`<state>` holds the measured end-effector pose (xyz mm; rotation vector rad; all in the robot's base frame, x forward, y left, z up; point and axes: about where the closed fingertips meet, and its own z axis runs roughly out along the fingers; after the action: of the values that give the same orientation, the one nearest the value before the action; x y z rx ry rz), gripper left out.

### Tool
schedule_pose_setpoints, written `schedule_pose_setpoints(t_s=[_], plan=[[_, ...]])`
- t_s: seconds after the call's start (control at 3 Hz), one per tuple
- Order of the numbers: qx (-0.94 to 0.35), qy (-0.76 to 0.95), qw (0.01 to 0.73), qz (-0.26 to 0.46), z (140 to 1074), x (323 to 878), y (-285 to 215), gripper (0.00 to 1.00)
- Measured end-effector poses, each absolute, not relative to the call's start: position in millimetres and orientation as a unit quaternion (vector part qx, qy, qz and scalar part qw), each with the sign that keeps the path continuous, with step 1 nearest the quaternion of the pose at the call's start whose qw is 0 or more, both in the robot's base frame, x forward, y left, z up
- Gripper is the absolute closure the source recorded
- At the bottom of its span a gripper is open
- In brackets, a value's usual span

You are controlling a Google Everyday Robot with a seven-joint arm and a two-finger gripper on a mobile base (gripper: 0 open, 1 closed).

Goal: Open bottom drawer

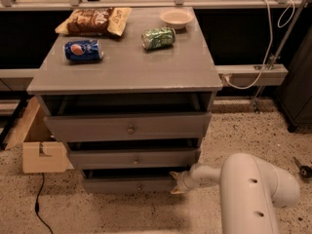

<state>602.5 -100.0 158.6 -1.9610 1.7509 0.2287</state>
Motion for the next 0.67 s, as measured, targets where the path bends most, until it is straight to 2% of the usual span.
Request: schedule_pose_setpoints(t_s=[0.33,0.67], plan=[[-0.715,0.647,0.252,0.079,169,597,-104,0.72],[-0.703,0.656,0.264,0.078,184,592,-112,1.0]])
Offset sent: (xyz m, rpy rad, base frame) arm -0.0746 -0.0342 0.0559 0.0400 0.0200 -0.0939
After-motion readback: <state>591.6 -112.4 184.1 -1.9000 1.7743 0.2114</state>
